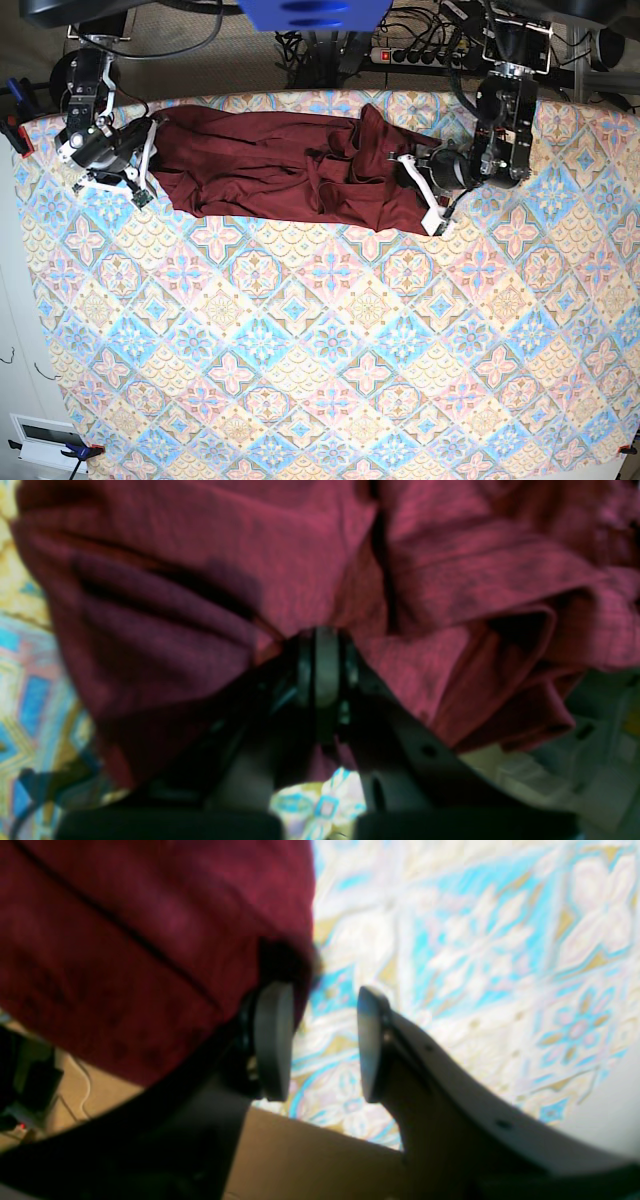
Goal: Layout the t-shirt on the table in an organized manner, then fold the t-shirt properly
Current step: 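Grasp the strip's other end with the right gripper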
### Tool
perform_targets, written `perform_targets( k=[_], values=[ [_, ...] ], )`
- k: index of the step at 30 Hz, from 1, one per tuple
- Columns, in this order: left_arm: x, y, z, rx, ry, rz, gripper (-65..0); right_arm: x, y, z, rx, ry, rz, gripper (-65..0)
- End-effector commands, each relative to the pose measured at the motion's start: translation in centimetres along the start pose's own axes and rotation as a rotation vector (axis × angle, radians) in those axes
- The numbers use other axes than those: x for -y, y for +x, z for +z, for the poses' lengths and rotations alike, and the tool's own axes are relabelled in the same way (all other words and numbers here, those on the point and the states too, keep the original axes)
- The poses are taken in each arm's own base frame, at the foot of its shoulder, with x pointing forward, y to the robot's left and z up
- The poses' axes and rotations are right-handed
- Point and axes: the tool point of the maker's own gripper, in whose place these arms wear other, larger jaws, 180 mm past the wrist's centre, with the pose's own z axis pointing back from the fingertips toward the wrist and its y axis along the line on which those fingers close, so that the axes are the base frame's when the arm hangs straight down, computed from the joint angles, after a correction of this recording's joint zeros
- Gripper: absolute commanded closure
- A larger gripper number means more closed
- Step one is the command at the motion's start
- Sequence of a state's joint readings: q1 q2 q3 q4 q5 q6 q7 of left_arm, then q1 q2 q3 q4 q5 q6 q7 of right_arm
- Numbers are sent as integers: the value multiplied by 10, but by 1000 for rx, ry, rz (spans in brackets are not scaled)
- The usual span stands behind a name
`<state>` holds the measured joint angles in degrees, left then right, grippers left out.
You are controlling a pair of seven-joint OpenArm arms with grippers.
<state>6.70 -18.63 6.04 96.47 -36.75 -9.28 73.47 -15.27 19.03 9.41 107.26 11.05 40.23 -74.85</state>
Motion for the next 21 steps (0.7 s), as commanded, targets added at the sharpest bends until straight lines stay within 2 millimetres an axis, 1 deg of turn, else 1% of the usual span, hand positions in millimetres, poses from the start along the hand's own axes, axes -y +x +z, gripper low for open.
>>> perform_targets(
  k=[1, 4, 7, 9, 10, 12, 16, 21],
  values=[
    [-4, -2, 1, -11, 34, -17, 0, 6, 2, 6, 17, -18, 3, -210],
    [-10, -8, 0, -26, 71, -27, 0, 3, -7, 5, -26, -11, 3, -211],
    [-6, -9, -2, -26, 63, -23, 0, 1, -8, 4, -22, 10, -15, -218],
    [-5, -12, -2, -30, 60, -22, 0, 8, -11, 7, -5, 9, -61, -237],
    [-4, -11, -1, -24, 59, -26, 0, 13, -12, 8, 4, 10, -89, -248],
    [0, -13, 1, -21, 55, -31, 0, 16, -16, 7, 17, 29, -135, -265],
    [5, -12, 3, -12, 40, -32, 0, 4, -25, -6, 37, 137, -237, -296],
    [5, -12, 3, -12, 40, -32, 0, -4, -29, -14, 83, 234, -350, -296]
  ],
)
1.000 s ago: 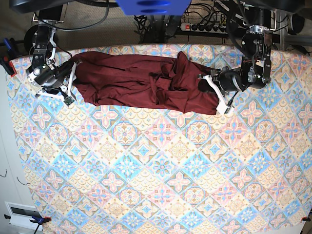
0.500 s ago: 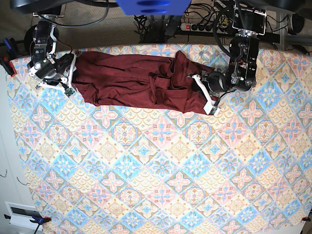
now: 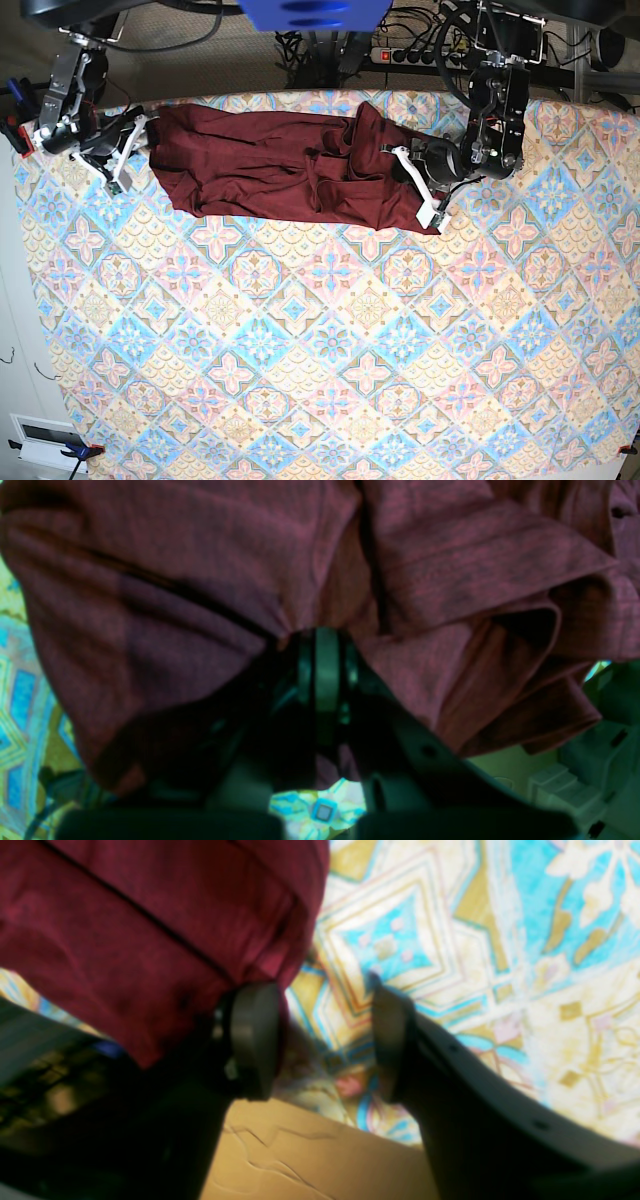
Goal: Layout the t-shirt on the table in an organized manner, then fold the t-shirt properly
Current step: 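Grasp the strip's other end with the right gripper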
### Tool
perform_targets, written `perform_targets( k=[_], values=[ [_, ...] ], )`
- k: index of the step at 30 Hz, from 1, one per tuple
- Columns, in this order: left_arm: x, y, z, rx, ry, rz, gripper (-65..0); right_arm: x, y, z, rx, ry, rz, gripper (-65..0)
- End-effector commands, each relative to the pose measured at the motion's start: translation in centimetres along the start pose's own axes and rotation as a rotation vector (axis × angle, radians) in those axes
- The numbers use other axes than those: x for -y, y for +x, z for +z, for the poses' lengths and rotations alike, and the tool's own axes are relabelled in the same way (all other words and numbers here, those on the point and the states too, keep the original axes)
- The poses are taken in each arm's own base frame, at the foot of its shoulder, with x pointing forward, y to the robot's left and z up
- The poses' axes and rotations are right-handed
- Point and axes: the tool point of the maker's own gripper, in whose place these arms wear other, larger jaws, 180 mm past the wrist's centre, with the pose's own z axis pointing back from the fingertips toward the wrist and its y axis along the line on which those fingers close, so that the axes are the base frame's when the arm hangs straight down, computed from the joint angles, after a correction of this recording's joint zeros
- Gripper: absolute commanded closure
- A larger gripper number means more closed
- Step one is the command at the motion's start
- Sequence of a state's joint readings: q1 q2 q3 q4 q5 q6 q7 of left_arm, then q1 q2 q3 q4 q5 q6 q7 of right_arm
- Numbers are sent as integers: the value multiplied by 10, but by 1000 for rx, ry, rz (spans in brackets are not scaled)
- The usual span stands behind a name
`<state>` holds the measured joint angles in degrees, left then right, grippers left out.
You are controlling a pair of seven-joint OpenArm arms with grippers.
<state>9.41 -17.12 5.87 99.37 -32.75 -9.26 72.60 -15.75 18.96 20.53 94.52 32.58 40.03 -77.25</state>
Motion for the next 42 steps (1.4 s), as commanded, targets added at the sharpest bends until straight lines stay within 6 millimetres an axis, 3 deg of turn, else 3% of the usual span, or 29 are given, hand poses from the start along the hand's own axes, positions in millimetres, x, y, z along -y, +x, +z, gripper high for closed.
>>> perform_targets(
  k=[1, 18, 29, 32, 42],
  values=[
    [-1, -4, 2, -22, 8, -9, 0, 5, 6, 5, 25, -1, -4, -297],
    [-2, -4, 2, -22, 8, -9, 0, -21, 22, 3, 124, 139, -51, -296],
    [-2, -2, 2, -17, 9, -11, 0, -52, 24, -13, 148, 215, -100, -296],
    [-2, -2, 2, -17, 9, -11, 0, -61, 39, -16, 163, 237, -62, -296],
    [-1, -1, 2, -16, 8, -11, 0, -95, 42, -46, 152, 356, -146, -296]
  ],
)
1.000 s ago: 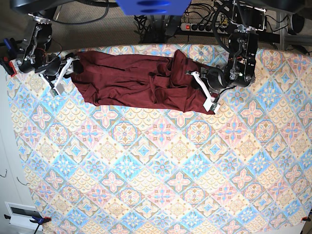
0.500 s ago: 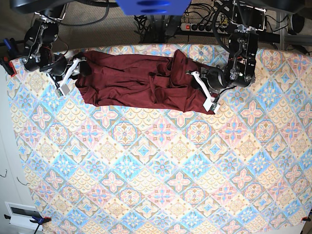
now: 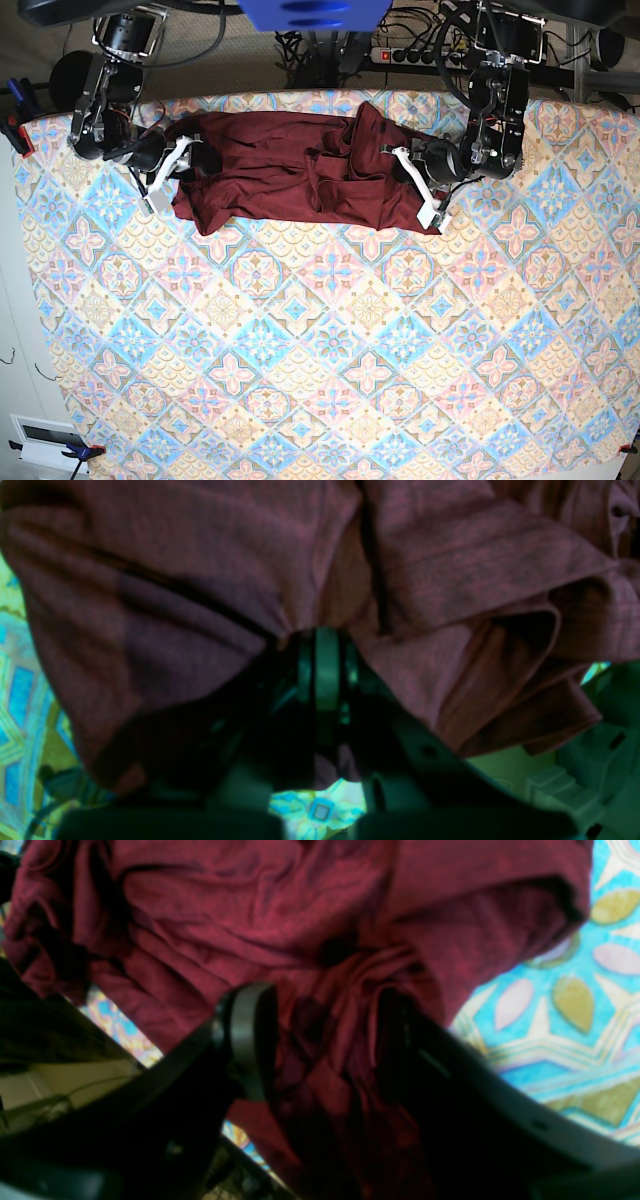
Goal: Layout the t-shirt on the table in an organized manner, then fold the t-shirt properly
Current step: 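Grasp the strip's other end with the right gripper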
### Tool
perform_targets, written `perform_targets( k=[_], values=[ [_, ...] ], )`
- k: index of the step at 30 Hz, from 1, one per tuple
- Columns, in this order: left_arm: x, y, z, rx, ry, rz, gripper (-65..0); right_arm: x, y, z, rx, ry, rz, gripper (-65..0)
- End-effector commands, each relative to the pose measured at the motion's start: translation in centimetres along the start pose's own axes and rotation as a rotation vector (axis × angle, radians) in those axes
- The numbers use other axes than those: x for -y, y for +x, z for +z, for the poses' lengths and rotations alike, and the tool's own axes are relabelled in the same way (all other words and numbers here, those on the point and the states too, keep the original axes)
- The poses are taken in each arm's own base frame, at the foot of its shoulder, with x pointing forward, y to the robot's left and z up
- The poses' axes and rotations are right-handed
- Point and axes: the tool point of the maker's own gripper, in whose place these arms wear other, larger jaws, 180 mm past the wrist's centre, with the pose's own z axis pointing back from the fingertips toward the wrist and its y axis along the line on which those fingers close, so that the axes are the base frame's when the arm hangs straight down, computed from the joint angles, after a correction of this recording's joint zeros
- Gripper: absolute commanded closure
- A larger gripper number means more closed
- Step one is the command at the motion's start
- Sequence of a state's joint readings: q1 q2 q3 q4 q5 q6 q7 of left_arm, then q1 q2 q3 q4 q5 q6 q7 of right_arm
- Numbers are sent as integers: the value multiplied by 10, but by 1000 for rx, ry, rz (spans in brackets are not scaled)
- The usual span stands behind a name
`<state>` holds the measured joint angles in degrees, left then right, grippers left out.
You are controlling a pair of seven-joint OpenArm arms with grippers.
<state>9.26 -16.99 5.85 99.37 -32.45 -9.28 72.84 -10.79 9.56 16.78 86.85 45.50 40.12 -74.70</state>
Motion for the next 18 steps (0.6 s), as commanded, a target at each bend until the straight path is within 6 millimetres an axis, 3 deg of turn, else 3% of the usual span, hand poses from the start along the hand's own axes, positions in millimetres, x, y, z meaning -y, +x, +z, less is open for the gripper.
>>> perform_targets(
  k=[1, 18],
  values=[
    [-1, -1, 2, -14, 5, -9, 0, -1, -14, -5, -66, -7, 0, -296],
    [5, 10, 1, 53, -11, 1, 0, -31, -19, -26, -84, 69, 8, -295]
  ],
)
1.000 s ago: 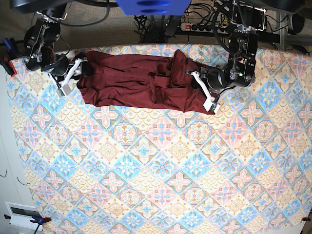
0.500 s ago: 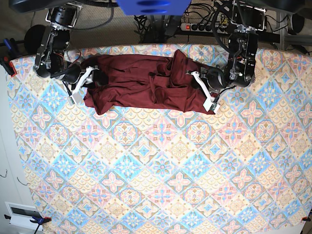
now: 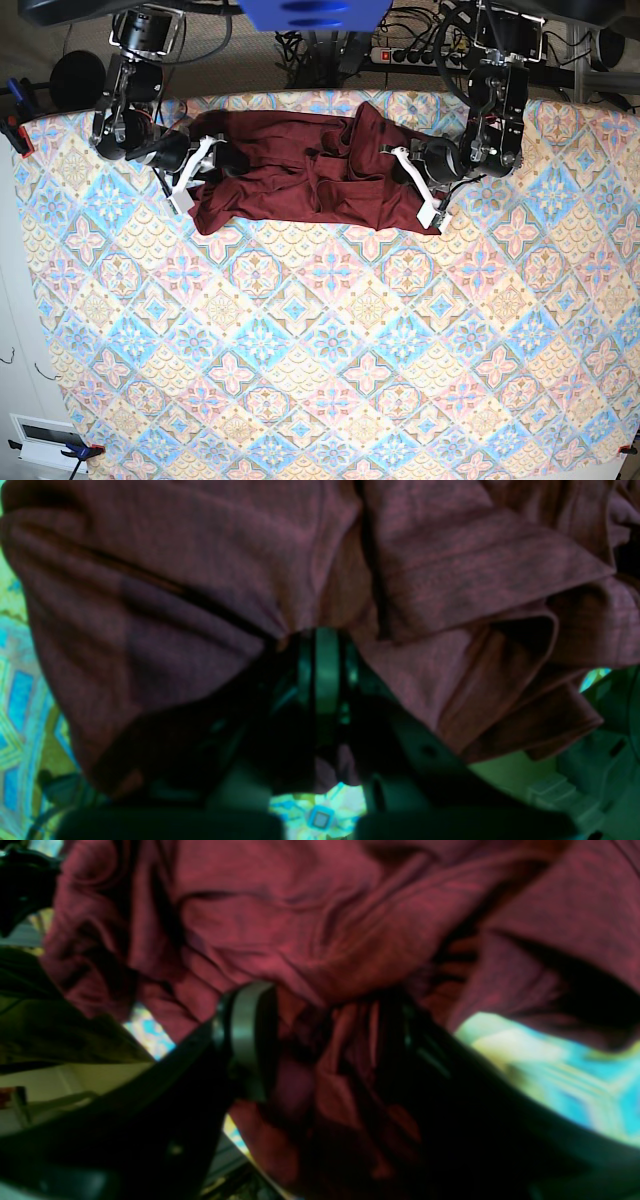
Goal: Layout the t-shirt on the table in an organized manner, then fold the t-shirt properly
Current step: 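Grasp the strip's other end with the right gripper, then fold the strip's end with the right gripper toward the left gripper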
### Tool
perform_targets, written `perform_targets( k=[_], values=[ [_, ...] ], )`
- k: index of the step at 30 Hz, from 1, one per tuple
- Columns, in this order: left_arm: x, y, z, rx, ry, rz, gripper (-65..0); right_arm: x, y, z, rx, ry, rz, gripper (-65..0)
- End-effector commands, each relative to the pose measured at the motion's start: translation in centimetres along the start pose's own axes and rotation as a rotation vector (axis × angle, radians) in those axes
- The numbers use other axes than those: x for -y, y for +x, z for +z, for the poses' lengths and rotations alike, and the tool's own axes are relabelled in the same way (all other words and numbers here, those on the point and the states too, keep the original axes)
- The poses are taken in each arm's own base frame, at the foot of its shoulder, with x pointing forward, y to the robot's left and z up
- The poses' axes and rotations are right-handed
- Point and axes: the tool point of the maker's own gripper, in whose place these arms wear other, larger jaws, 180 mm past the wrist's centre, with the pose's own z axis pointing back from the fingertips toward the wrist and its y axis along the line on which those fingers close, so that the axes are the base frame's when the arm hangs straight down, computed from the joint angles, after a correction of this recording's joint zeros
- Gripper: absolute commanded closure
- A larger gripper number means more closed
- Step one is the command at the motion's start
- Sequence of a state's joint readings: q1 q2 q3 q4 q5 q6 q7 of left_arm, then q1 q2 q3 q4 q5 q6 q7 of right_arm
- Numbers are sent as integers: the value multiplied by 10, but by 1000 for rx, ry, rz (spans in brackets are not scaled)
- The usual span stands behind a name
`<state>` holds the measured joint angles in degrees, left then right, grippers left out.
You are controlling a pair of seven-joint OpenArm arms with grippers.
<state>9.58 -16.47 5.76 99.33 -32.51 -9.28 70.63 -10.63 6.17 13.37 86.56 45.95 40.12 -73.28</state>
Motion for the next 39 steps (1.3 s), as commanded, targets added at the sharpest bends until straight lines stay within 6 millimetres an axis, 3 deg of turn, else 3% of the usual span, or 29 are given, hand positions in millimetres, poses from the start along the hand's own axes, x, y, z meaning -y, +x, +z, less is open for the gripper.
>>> perform_targets(
  k=[1, 3, 8, 11, 20, 27, 31, 37, 39],
  values=[
    [5, 9, 3, 29, -8, -11, 0, 3, -21, -2, -102, -20, 5, -293],
    [8, 16, 9, 64, -10, -5, 0, 3, -21, -2, -101, -20, 4, -268],
    [10, 37, 27, 162, 0, 13, 0, 3, -17, -2, -78, -20, 4, -100],
    [11, 40, 29, 172, 1, 11, 0, 9, -14, 3, -71, -38, 7, -34],
    [9, 53, 44, 248, -85, 115, 0, 72, 41, 65, 13, -222, 76, -19],
    [13, 45, 42, 232, -108, 128, 0, 97, 85, 95, 32, -346, 169, -15],
    [40, 36, 30, 181, -163, 73, 0, 109, 93, 103, 2, -426, 200, -15],
    [82, 29, 14, 135, -253, 25, 0, 106, 93, 102, 0, -424, 212, -15],
    [86, 23, 3, 111, -258, 52, 0, 100, 100, 104, 16, -428, 240, -15]
  ],
)
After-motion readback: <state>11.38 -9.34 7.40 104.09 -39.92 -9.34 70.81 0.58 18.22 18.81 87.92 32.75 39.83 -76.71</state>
